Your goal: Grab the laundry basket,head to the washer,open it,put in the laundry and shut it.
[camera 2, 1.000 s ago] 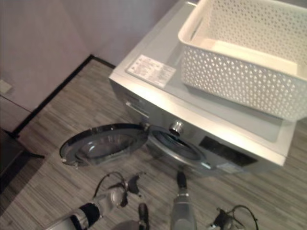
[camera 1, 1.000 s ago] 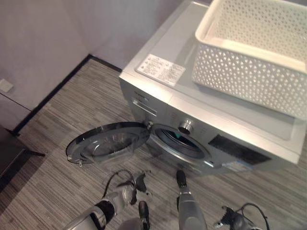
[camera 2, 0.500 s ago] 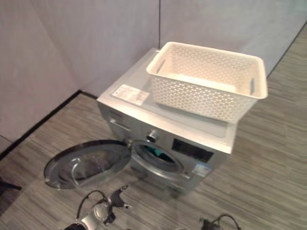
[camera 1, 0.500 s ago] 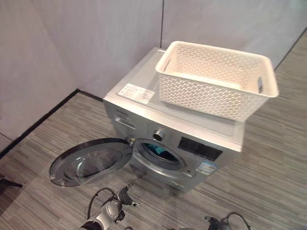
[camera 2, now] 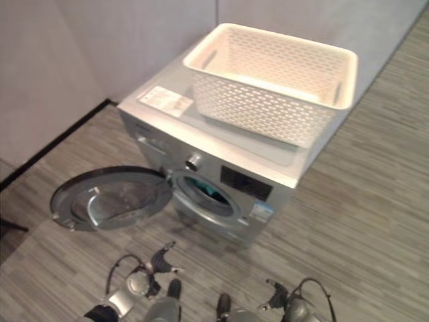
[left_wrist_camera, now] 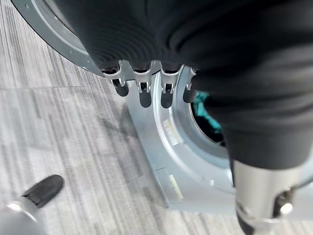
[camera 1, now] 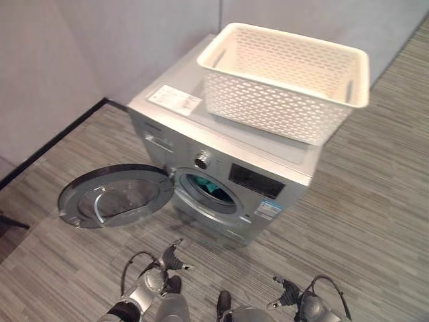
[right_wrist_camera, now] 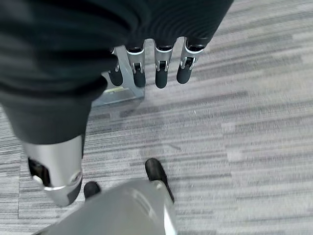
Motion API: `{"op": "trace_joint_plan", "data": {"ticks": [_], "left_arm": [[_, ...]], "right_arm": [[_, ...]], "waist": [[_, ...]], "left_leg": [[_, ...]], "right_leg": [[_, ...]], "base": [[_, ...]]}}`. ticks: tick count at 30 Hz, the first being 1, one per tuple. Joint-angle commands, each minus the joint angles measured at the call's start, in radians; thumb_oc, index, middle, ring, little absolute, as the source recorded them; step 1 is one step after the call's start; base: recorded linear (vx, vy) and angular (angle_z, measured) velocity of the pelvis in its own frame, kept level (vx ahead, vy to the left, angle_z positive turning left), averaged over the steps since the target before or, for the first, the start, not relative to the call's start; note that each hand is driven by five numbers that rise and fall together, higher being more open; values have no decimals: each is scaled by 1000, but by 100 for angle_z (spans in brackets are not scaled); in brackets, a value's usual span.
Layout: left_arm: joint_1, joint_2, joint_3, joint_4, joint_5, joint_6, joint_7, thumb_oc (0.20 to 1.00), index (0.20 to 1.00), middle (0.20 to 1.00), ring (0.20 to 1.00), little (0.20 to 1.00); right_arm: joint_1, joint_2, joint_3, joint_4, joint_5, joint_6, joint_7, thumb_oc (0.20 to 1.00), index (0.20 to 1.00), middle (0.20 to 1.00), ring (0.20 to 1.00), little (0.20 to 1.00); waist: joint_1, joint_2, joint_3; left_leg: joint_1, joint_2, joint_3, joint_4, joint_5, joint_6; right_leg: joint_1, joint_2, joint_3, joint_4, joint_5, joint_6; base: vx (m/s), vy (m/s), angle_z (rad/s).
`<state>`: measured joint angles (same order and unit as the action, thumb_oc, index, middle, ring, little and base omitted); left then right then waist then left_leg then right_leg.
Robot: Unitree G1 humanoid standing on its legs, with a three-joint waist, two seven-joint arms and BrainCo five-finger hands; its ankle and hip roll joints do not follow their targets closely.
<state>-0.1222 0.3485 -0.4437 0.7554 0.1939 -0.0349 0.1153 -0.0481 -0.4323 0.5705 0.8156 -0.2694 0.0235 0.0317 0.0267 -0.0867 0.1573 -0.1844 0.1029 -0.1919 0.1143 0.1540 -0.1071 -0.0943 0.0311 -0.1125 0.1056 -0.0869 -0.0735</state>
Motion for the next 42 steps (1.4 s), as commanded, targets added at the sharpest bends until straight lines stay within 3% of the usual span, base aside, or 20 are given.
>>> {"op": "trace_joint_plan", "data": {"ticks": [1,2,8,12,13,16,19,22,23,24,26,28,30,35,40,42], "left_arm": [[-18,11,89,-105,-18,-30,88,1000,1000,1000,1000,1000],[-13,12,90,-110,-17,-28,87,1000,1000,1000,1000,1000],[66,160,346,-347,68,-40,260,1000,1000,1000,1000,1000],[72,162,352,-352,69,-38,260,1000,1000,1000,1000,1000],[13,352,539,-374,151,-18,397,1000,1000,1000,1000,1000],[-30,489,661,-357,142,14,437,1000,1000,1000,1000,1000],[-121,635,698,-261,110,50,460,1000,1000,1000,1000,1000],[-208,754,642,-120,61,45,413,1000,1000,1000,1000,1000],[-215,756,635,-116,60,44,414,1000,1000,1000,1000,1000],[-290,817,567,3,47,55,393,1000,1000,1000,1000,1000],[-415,858,439,114,37,52,364,1000,1000,1000,1000,1000],[-444,860,395,158,36,54,337,1000,1000,1000,1000,1000],[-596,830,242,391,-41,32,244,1000,1000,1000,1000,1000],[-711,736,142,561,-174,27,111,1000,1000,1000,1000,1000],[-723,676,150,625,-215,35,86,1000,1000,1000,1000,1000],[-732,663,160,677,-231,49,63,1000,1000,1000,1000,1000]], "right_arm": [[70,-9,-32,-29,-25,-21,42,1000,1000,1000,1000,1000],[73,-10,-32,-32,-25,-20,43,1000,1000,1000,1000,1000],[146,0,-73,-153,21,-51,78,1000,1000,1000,1000,1000],[144,2,-68,-153,22,-51,78,1000,1000,1000,1000,1000],[132,-66,-61,-313,16,-79,132,1000,1000,1000,1000,1000],[139,-141,-75,-419,15,-76,171,1000,1000,1000,1000,1000],[111,-131,-41,-330,-6,-69,157,1000,1000,1000,1000,1000],[87,-126,-23,-307,-10,-66,154,1000,1000,1000,1000,1000],[88,-124,-25,-306,-10,-67,154,1000,1000,1000,1000,1000],[78,-123,-2,-282,-10,-69,145,1000,1000,1000,1000,1000],[63,-107,16,-238,-4,-74,129,1000,1000,1000,1000,1000],[59,-101,24,-211,-1,-71,123,1000,1000,1000,1000,1000],[29,-58,54,-105,9,-68,95,1000,1000,1000,1000,1000],[-5,9,94,72,29,-55,45,1000,1000,1000,1000,1000],[-27,30,97,120,47,-55,18,1000,1000,1000,1000,1000],[-39,39,107,144,48,-51,9,1000,1000,1000,1000,1000]], "waist": [[-6,-4,-56],[-6,-4,-58],[9,-14,-88],[8,-17,-86],[0,-24,-97],[-6,-35,-101],[-10,-35,-104],[-20,-42,-103],[-17,-44,-103],[-31,-47,-98],[-36,-60,-90],[-37,-62,-86],[-42,-77,-76],[-42,-105,-48],[-51,-128,-28],[-59,-154,-21]], "left_leg": [[-15,15,36,-85,-65,51],[-7,17,38,-96,-60,50],[61,25,47,-177,-55,24],[67,25,50,-180,-55,24],[90,35,84,-190,-66,14],[114,42,117,-199,-84,14],[113,45,136,-201,-88,15],[106,51,152,-202,-90,15],[105,51,152,-202,-90,15],[97,57,160,-202,-88,15],[82,62,163,-202,-83,15],[77,63,163,-202,-82,17],[62,68,164,-202,-75,18],[25,80,149,-199,-62,18],[-14,92,133,-194,-50,16],[-34,103,126,-195,-44,14]], "right_leg": [[107,-54,30,-112,-40,130],[109,-54,31,-113,-40,129],[138,-55,24,-124,-42,135],[142,-55,27,-124,-42,135],[138,-61,49,-125,-26,150],[140,-64,81,-131,-21,160],[129,-65,93,-141,-7,172],[112,-65,105,-151,8,181],[111,-65,105,-151,8,181],[99,-63,108,-154,15,187],[77,-60,110,-154,22,190],[71,-59,111,-153,25,191],[55,-55,109,-157,34,193],[28,-43,101,-161,44,191],[-2,-30,97,-160,53,187],[-22,-17,101,-163,63,186]], "base": [[66,34,-21],[84,15,0],[61,29,-1],[16,24,-3],[85,103,-14],[63,70,-71],[15,37,-21],[-7,28,-12],[-10,9,-29],[-24,-2,-21],[-19,-5,-5],[-7,0,-3],[0,0,0],[-2,-18,0],[-14,-42,20],[13,-60,-1]]}}
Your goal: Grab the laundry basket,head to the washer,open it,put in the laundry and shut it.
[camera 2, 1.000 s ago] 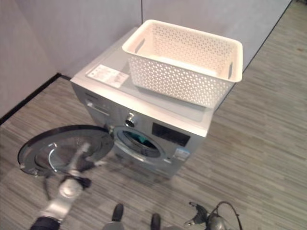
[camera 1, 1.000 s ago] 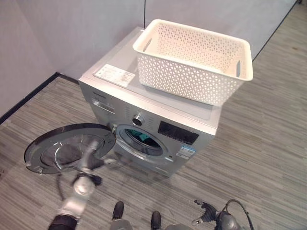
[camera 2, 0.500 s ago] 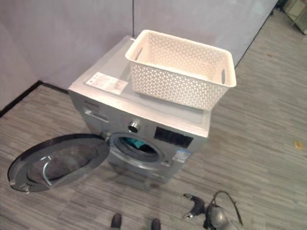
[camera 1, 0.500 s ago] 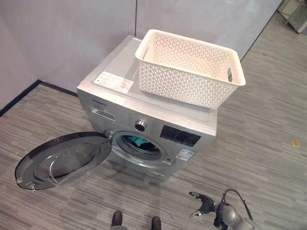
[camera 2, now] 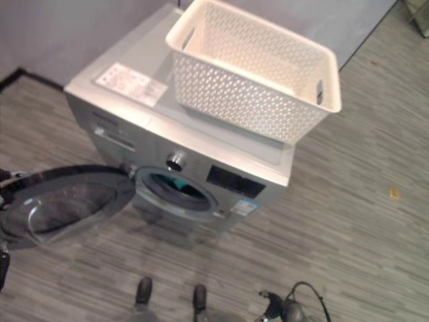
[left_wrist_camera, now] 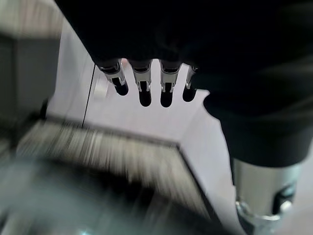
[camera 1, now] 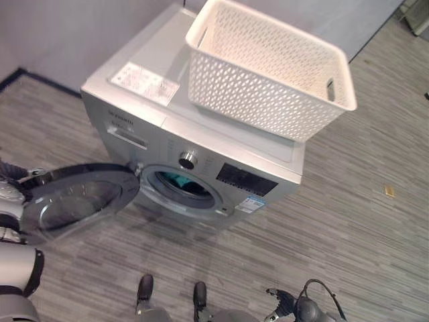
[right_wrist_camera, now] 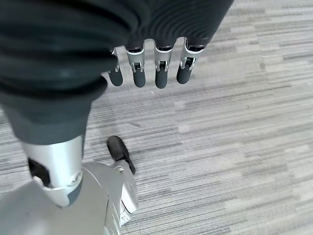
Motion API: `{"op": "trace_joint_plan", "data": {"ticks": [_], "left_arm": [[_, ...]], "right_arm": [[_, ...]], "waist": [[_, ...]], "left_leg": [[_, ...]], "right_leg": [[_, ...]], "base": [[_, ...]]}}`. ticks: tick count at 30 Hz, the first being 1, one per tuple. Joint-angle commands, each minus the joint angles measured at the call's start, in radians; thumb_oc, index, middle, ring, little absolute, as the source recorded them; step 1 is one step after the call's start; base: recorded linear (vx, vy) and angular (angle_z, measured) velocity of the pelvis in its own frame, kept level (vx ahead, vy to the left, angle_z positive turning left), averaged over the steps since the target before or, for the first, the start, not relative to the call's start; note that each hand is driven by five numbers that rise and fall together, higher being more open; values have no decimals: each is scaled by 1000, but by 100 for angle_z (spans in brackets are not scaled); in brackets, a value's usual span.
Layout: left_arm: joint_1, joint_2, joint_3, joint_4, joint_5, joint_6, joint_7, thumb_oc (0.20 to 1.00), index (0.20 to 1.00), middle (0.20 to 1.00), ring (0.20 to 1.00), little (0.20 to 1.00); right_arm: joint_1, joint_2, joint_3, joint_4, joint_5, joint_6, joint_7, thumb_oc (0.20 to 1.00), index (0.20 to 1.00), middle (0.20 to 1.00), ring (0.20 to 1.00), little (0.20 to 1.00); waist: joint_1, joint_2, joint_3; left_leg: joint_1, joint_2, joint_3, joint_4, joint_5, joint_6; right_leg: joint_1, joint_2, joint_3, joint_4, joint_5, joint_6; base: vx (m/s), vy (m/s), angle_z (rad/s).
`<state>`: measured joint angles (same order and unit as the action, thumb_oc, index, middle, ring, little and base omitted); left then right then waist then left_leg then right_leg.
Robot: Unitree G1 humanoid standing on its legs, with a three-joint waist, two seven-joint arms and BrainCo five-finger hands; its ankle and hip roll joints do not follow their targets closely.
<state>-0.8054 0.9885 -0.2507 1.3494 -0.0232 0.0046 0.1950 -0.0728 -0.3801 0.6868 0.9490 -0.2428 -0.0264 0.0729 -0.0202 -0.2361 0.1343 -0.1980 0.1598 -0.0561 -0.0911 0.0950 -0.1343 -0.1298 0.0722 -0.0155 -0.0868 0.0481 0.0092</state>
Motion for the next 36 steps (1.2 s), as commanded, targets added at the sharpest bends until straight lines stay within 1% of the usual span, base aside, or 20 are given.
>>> {"op": "trace_joint_plan", "data": {"ticks": [1,4,8,9,13,15,16,19,20,21,23,26,27,28,29,32,33,34,35,36], "left_arm": [[-55,19,-33,90,-16,12,-18,1000,1000,1000,1000,1000],[-56,5,-48,108,8,20,-31,1000,1000,1000,1000,1000],[-28,-22,-38,108,12,20,-42,1000,1000,1000,1000,1000],[-2,-55,-27,99,13,17,-33,1000,1000,1000,1000,1000],[28,-98,-5,86,-9,11,-16,1000,1000,1000,1000,1000],[89,-153,25,76,-39,0,-13,1000,1000,1000,1000,1000],[90,-153,26,75,-39,0,-13,1000,1000,1000,1000,1000],[126,-183,27,67,-34,-5,-15,1000,1000,1000,1000,1000],[126,-183,27,67,-34,-5,-15,1000,1000,1000,1000,1000],[146,-210,24,54,-28,-11,-11,1000,1000,1000,1000,1000],[173,-255,27,38,-33,-18,-13,1000,1000,1000,1000,1000],[241,-383,23,7,-52,-33,-36,1000,1000,1000,1000,1000],[268,-484,-13,-39,-49,-49,-36,1000,1000,1000,1000,1000],[268,-485,-13,-40,-49,-49,-36,1000,1000,1000,1000,1000],[285,-550,-44,-75,-47,-62,-31,1000,1000,1000,1000,1000],[323,-671,-100,-168,-89,-95,-45,1000,1000,1000,1000,1000],[336,-701,-118,-200,-95,-102,-48,1000,1000,1000,1000,1000],[336,-701,-118,-200,-95,-101,-48,1000,1000,1000,1000,1000],[340,-742,-156,-274,-114,-119,-44,1000,1000,1000,1000,1000],[340,-742,-156,-274,-114,-119,-44,1000,1000,1000,1000,1000]], "right_arm": [[-17,-8,-5,20,23,-1,-35,1000,1000,1000,1000,1000],[-29,5,-1,44,32,0,-48,1000,1000,1000,1000,1000],[-40,16,2,69,35,2,-54,1000,1000,1000,1000,1000],[-42,18,-2,82,33,2,-59,1000,1000,1000,1000,1000],[-49,11,-7,94,34,-2,-67,1000,1000,1000,1000,1000],[-59,-7,-21,118,24,-4,-74,1000,1000,1000,1000,1000],[-59,-8,-21,117,24,-4,-74,1000,1000,1000,1000,1000],[-68,-29,-35,135,10,-4,-76,1000,1000,1000,1000,1000],[-68,-29,-35,135,10,-4,-76,1000,1000,1000,1000,1000],[-63,-38,-49,154,1,-5,-79,1000,1000,1000,1000,1000],[-55,-46,-62,177,-6,-3,-80,1000,1000,1000,1000,1000],[-58,-54,-85,228,-22,6,-90,1000,1000,1000,1000,1000],[-70,-57,-98,261,-34,11,-99,1000,1000,1000,1000,1000],[-69,-58,-98,261,-34,11,-99,1000,1000,1000,1000,1000],[-77,-61,-105,274,-40,11,-107,1000,1000,1000,1000,1000],[-102,-77,-122,290,-47,11,-122,1000,1000,1000,1000,1000],[-107,-79,-131,294,-45,9,-124,1000,1000,1000,1000,1000],[-107,-79,-131,294,-45,9,-124,1000,1000,1000,1000,1000],[-124,-92,-143,292,-41,7,-135,1000,1000,1000,1000,1000],[-124,-92,-143,292,-41,7,-135,1000,1000,1000,1000,1000]], "waist": [[-14,-10,3],[-22,-32,11],[-29,-38,13],[-30,-30,17],[-30,-13,19],[-33,25,14],[-33,26,13],[-35,58,4],[-35,58,4],[-38,76,-3],[-42,93,-8],[-43,124,-15],[-44,143,-19],[-44,144,-21],[-41,157,-17],[-41,194,-13],[-40,203,-11],[-41,204,-12],[-40,216,7],[-40,216,7]], "left_leg": [[-28,49,-12,11,15,41],[-49,57,-15,14,18,39],[-60,57,-16,22,14,40],[-62,54,-13,30,12,41],[-64,53,-10,42,8,41],[-64,57,-6,52,10,37],[-64,58,-5,52,10,37],[-63,69,3,52,24,30],[-63,69,3,52,24,30],[-62,76,4,49,36,26],[-63,82,3,44,46,23],[-54,91,4,40,50,21],[-60,94,3,44,58,20],[-62,94,2,44,59,20],[-56,95,3,40,66,18],[-61,94,-2,8,99,10],[-68,93,-3,4,108,3],[-69,93,-4,4,108,3],[-82,80,29,9,115,8],[-82,80,29,9,115,8]], "right_leg": [[7,-55,5,30,-71,102],[-12,-46,9,29,-59,103],[-26,-42,22,28,-53,99],[-27,-43,30,28,-52,97],[-26,-41,41,24,-52,92],[-19,-33,58,12,-54,84],[-19,-33,59,12,-54,84],[-12,-20,66,5,-62,77],[-12,-20,66,5,-62,77],[-11,-13,65,4,-67,73],[-8,-6,66,5,-71,67],[4,3,68,5,-82,58],[4,7,65,3,-84,54],[3,8,64,3,-84,54],[8,11,65,2,-88,52],[0,12,47,0,-94,47],[-3,13,40,0,-96,46],[-3,13,39,0,-96,46],[-15,-9,14,0,-102,45],[-15,-9,14,0,-102,45]], "base": [[10,-60,5],[4,-43,8],[1,-5,1],[0,0,0],[-13,-4,-1],[-63,-21,-4],[-41,-12,-12],[-38,-23,-15],[-41,-46,-8],[-29,-34,-13],[-35,-44,-9],[-25,-25,0],[0,0,0],[-43,-27,1],[0,0,0],[-49,16,4],[-36,7,4],[-123,33,15],[-104,32,40],[-256,25,51]]}}
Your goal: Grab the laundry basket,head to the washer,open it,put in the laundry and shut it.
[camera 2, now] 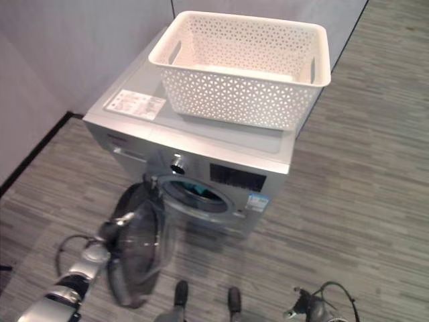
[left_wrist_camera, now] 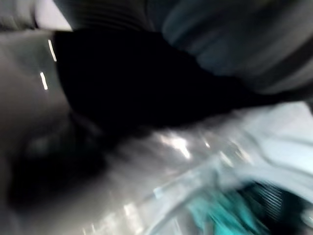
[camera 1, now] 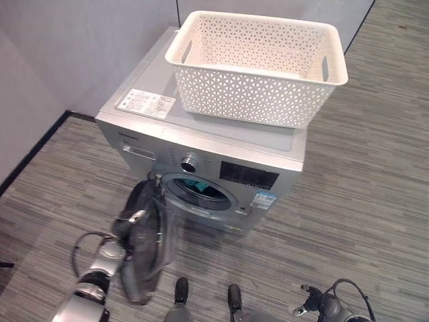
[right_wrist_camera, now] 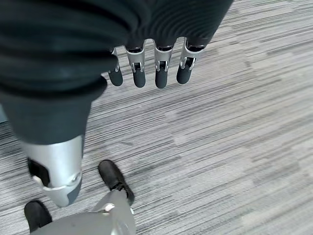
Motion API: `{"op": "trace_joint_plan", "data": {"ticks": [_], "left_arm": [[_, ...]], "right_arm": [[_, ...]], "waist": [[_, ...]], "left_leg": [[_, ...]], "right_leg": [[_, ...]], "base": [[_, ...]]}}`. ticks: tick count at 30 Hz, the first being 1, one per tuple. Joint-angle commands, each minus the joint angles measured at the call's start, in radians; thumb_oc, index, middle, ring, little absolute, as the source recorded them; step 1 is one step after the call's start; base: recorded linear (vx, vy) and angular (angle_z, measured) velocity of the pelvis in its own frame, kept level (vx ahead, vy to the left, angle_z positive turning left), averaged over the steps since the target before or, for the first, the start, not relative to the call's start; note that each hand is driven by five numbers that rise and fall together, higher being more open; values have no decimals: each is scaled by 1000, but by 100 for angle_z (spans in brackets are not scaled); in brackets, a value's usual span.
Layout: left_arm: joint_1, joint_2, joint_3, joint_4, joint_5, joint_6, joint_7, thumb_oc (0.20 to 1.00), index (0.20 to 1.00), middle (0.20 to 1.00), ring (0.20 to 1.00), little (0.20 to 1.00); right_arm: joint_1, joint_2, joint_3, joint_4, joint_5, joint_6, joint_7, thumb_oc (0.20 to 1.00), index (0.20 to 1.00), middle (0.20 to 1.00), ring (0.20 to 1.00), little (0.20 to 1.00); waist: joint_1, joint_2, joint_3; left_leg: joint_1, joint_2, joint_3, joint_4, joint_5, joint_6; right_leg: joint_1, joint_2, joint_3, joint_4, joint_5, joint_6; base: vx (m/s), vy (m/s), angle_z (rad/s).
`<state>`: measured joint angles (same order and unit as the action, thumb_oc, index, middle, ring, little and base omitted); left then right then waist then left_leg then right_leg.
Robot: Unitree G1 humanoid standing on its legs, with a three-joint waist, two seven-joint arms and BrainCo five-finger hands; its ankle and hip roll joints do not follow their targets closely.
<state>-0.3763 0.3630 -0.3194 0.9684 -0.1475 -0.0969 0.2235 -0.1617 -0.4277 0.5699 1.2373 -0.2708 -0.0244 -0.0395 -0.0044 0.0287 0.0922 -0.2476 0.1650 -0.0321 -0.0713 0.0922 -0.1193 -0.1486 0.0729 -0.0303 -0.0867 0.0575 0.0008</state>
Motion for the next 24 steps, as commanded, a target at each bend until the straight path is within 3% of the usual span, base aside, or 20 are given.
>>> {"op": "trace_joint_plan", "data": {"ticks": [1,2,4,5,9,10,11,16,20,24], "left_arm": [[-76,-123,-116,-16,-12,-34,-77,1000,1000,1000,1000,1000],[-62,-117,-118,-53,-22,-41,-83,1000,1000,1000,1000,1000],[-62,-117,-118,-53,-22,-40,-83,1000,1000,1000,1000,1000],[-17,-93,-120,-168,-21,-44,-107,1000,1000,1000,1000,1000],[2,-83,-123,-210,-9,-45,-120,1000,1000,1000,1000,1000],[7,-81,-126,-223,10,-46,-121,1000,1000,1000,1000,1000],[-21,-82,-158,-246,66,-43,-125,1000,1000,1000,1000,1000],[10,-64,-177,-336,49,-64,-150,1000,1000,1000,1000,1000],[16,-57,-214,-350,114,-84,-144,1000,1000,1000,1000,1000],[73,-41,-215,-393,93,-124,-142,1000,1000,1000,1000,1000]], "right_arm": [[-46,-68,-52,-8,2,2,-39,1000,1000,1000,1000,1000],[-48,-79,-59,-13,5,2,-39,1000,1000,1000,1000,1000],[-48,-79,-59,-13,5,2,-39,1000,1000,1000,1000,1000],[-21,-100,-119,2,25,6,-40,1000,1000,1000,1000,1000],[2,-107,-149,24,32,10,-38,1000,1000,1000,1000,1000],[18,-111,-165,35,35,11,-36,1000,1000,1000,1000,1000],[59,-113,-202,42,49,10,-37,1000,1000,1000,1000,1000],[77,-84,-203,44,63,11,-39,1000,1000,1000,1000,1000],[86,-44,-180,28,64,-1,-43,1000,1000,1000,1000,1000],[99,11,-145,-20,76,-23,-44,1000,1000,1000,1000,1000]], "waist": [[-63,-74,63],[-63,-83,61],[-65,-84,59],[-76,-90,37],[-92,-81,9],[-105,-69,4],[-139,-50,6],[-136,-44,1],[-135,-45,-13],[-122,-62,-28]], "left_leg": [[-27,19,57,127,1,27],[-10,1,59,179,-48,35],[-14,0,57,180,-47,35],[58,-42,88,330,-152,60],[120,-59,103,289,-182,70],[169,-47,134,246,-197,72],[212,-17,225,154,-162,47],[250,-3,209,122,-140,33],[283,-4,215,87,-140,30],[280,-11,195,107,-129,28]], "right_leg": [[-13,-66,-4,-1,-86,58],[-12,-78,-7,-1,-76,61],[-16,-78,-8,-1,-75,61],[-14,-99,-32,-1,-58,68],[-22,-102,-55,-1,-58,73],[-19,-102,-69,-1,-56,76],[-27,-118,-123,-1,-45,74],[3,-108,-132,-1,-44,70],[18,-101,-132,-1,-45,70],[31,-96,-123,-1,-43,68]], "base": [[-163,-22,40],[-166,-21,14],[-1,-6,14],[11,0,32],[38,32,52],[-55,125,35],[-55,125,53],[-1,30,70],[-1,8,5],[-22,-47,-6]]}}
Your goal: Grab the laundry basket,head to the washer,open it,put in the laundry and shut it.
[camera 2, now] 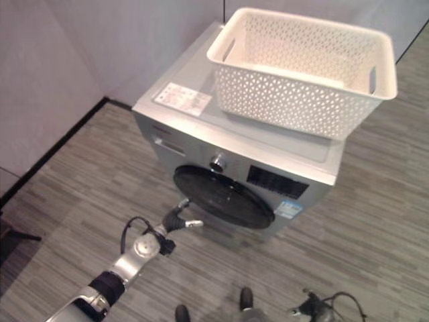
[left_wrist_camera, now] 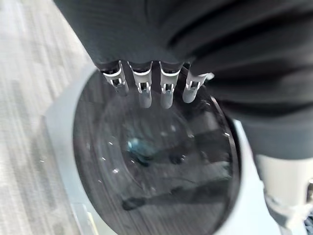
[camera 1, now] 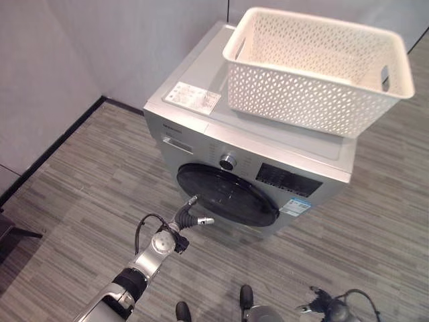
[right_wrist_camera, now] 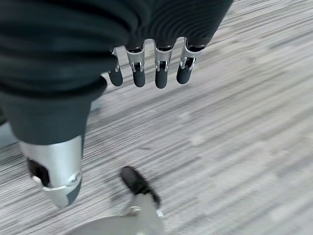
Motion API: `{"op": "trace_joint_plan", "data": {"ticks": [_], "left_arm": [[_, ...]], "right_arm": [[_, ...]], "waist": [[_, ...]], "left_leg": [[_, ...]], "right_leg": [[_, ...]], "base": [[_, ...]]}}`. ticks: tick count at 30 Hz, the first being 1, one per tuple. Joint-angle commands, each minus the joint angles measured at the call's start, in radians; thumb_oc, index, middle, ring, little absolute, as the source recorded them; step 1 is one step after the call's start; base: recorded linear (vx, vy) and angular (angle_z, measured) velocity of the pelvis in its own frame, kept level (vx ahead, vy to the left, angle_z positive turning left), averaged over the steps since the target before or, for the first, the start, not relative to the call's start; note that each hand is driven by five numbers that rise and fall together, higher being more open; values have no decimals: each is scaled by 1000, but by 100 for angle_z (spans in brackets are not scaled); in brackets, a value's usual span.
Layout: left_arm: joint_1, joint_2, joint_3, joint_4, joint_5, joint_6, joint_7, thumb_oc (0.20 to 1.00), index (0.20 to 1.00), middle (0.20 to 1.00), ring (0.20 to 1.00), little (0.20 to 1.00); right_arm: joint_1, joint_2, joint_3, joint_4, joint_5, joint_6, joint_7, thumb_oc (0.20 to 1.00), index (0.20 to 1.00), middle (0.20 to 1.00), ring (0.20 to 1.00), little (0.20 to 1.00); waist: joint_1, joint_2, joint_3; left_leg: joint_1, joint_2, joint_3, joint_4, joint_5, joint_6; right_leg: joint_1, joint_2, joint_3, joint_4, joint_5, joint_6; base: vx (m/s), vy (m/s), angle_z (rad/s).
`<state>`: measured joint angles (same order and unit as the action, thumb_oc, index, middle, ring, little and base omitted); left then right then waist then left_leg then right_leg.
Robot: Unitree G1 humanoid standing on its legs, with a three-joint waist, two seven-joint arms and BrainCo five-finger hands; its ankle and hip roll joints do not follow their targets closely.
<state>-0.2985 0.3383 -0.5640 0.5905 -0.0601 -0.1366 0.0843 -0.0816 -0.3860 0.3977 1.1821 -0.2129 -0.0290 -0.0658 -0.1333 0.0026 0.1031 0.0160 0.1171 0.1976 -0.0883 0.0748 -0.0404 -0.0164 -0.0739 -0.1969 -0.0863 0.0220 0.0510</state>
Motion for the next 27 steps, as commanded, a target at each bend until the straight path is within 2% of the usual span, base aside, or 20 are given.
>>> {"op": "trace_joint_plan", "data": {"ticks": [1,3,6,8,9,10,13,14,16,17,18,20,22,23,27], "left_arm": [[-4,-17,30,-16,5,-84,-2,1000,1000,1000,1000,1000],[30,-6,41,-16,-6,-101,-6,1000,1000,1000,1000,1000],[120,7,91,35,-45,-126,-18,1000,1000,1000,1000,1000],[120,7,91,35,-45,-126,-18,1000,1000,1000,1000,1000],[183,8,121,84,-40,-132,-15,1000,1000,1000,1000,1000],[198,6,131,97,-34,-135,-7,1000,1000,1000,1000,1000],[227,13,140,116,-4,-143,16,1000,1000,1000,1000,1000],[241,16,148,147,8,-147,30,1000,1000,1000,1000,1000],[241,16,147,147,9,-148,30,1000,1000,1000,1000,1000],[260,24,154,203,32,-148,49,1000,1000,1000,1000,1000],[268,14,170,244,32,-147,51,1000,1000,1000,1000,1000],[280,-5,186,324,44,-135,59,1000,1000,1000,1000,1000],[281,-12,191,350,46,-130,60,1000,1000,1000,1000,1000],[283,-28,205,416,42,-122,51,1000,1000,1000,1000,1000],[272,-51,221,550,71,-96,39,1000,1000,1000,1000,1000]], "right_arm": [[19,-30,27,35,18,-19,-18,1000,1000,1000,1000,1000],[21,-13,31,32,24,-24,-19,1000,1000,1000,1000,1000],[31,14,37,14,43,-41,-19,1000,1000,1000,1000,1000],[31,15,38,14,43,-41,-19,1000,1000,1000,1000,1000],[34,30,44,18,45,-46,-15,1000,1000,1000,1000,1000],[31,35,45,25,45,-46,-16,1000,1000,1000,1000,1000],[29,44,48,37,47,-48,-19,1000,1000,1000,1000,1000],[27,53,43,45,56,-54,-27,1000,1000,1000,1000,1000],[28,53,44,46,56,-54,-27,1000,1000,1000,1000,1000],[23,49,43,50,59,-59,-34,1000,1000,1000,1000,1000],[22,50,41,55,56,-59,-31,1000,1000,1000,1000,1000],[33,58,23,76,53,-55,-29,1000,1000,1000,1000,1000],[38,63,12,82,57,-52,-30,1000,1000,1000,1000,1000],[42,73,-7,98,71,-44,-29,1000,1000,1000,1000,1000],[52,97,-34,129,89,-30,-18,1000,1000,1000,1000,1000]], "waist": [[6,-36,-40],[16,-41,-40],[52,-58,-26],[50,-58,-28],[83,-71,-8],[94,-70,-6],[114,-76,-1],[127,-86,-4],[127,-87,-2],[150,-69,-3],[154,-49,-6],[153,-31,-22],[149,-27,-27],[146,-19,-31],[137,-14,-46]], "left_leg": [[15,37,-35,124,-111,-51],[8,34,-49,158,-111,-52],[-64,11,-137,334,-84,-62],[-66,11,-139,334,-84,-62],[-131,-27,-230,472,-55,-58],[-136,-30,-248,472,-47,-60],[-151,-24,-275,407,-65,-55],[-165,-28,-322,301,-110,-43],[-159,-29,-322,294,-107,-43],[-187,-33,-425,153,-72,-45],[-174,-29,-442,116,-70,-47],[-148,-24,-416,105,-70,-49],[-135,-26,-405,100,-72,-47],[-97,-34,-376,75,-76,-37],[-50,-40,-332,32,-77,-23]], "right_leg": [[-103,50,43,-1,-8,18],[-95,53,51,-1,-10,14],[-75,67,74,-1,-32,-6],[-77,66,73,-1,-32,-6],[-48,73,91,-1,-43,-19],[-43,71,93,-1,-45,-18],[-36,52,96,-1,-43,-8],[-35,34,100,-1,-44,5],[-31,33,99,-1,-45,6],[-26,40,132,-1,-50,18],[-21,47,147,-1,-52,25],[-5,39,147,-1,-54,33],[1,33,152,0,-51,35],[6,19,167,5,-43,40],[12,2,190,6,-31,51]], "base": [[-8,-44,-8],[-8,-74,-8],[-30,-99,-8],[-11,-55,-10],[6,-51,-3],[12,-25,-7],[22,56,-28],[40,72,2],[40,81,31],[52,207,1],[84,263,-34],[60,169,-61],[46,159,-44],[52,245,-14],[31,148,-61]]}}
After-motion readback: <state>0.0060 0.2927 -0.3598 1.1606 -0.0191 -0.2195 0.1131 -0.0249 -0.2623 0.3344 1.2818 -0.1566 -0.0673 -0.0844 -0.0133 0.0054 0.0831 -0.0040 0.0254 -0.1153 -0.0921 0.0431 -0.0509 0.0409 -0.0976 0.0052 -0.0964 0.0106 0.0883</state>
